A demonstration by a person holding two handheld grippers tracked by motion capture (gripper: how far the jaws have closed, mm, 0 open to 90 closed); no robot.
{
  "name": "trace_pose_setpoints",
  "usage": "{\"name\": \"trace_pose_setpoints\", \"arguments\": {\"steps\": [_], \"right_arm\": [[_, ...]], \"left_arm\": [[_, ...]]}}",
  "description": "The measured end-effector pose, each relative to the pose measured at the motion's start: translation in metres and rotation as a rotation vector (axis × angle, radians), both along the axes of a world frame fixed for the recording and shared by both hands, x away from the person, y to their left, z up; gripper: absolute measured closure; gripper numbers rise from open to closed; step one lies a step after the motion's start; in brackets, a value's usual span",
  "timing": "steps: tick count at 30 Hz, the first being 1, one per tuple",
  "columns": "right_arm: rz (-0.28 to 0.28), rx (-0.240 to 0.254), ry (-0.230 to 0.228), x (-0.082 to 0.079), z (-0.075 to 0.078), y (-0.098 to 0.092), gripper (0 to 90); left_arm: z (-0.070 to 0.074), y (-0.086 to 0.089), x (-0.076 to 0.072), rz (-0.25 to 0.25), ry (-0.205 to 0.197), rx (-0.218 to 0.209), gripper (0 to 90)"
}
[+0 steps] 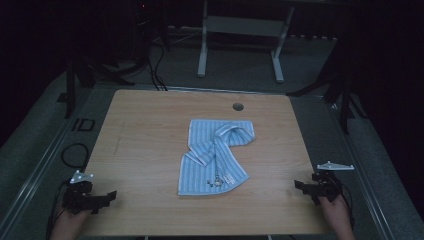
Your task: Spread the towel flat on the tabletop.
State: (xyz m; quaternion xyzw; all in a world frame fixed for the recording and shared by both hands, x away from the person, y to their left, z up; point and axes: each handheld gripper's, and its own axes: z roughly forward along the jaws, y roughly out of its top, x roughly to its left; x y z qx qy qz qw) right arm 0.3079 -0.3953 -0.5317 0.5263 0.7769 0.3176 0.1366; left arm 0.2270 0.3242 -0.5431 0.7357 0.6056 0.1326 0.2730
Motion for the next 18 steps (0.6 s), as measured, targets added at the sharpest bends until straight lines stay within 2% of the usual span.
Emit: {"name": "trace_pose_setpoints", "arguments": {"steps": [1, 3, 4, 9, 10, 13, 18], "right_arm": [[0.005, -0.016, 0.019, 0.002, 0.001, 0.002, 12.7], [0.014, -0.038, 0.035, 0.003, 0.002, 0.007, 12.2], [0.018, -0.046, 0.036, 0.004, 0.003, 0.008, 12.2], [0.073, -0.064, 0.067, 0.011, 0.005, 0.022, 11.5], [0.082, -0.071, 0.072, 0.011, 0.005, 0.025, 11.5], [0.109, -0.090, 0.079, 0.015, 0.006, 0.036, 11.4], [0.127, -0.077, 0.071, 0.023, 0.009, 0.053, 11.5]], "left_arm": [[0.001, -0.001, 0.001, -0.006, 0.019, 0.011, 4.1], [0.002, -0.005, 0.004, -0.032, 0.066, 0.014, 3.0], [0.003, -0.008, 0.006, -0.042, 0.086, 0.030, 3.0], [0.004, -0.017, 0.015, -0.066, 0.116, 0.073, 3.1], [0.005, -0.020, 0.018, -0.075, 0.118, 0.094, 3.1], [0.006, -0.027, 0.024, -0.099, 0.125, 0.107, 4.0], [0.005, -0.046, 0.036, -0.162, 0.145, 0.137, 4.0]]}}
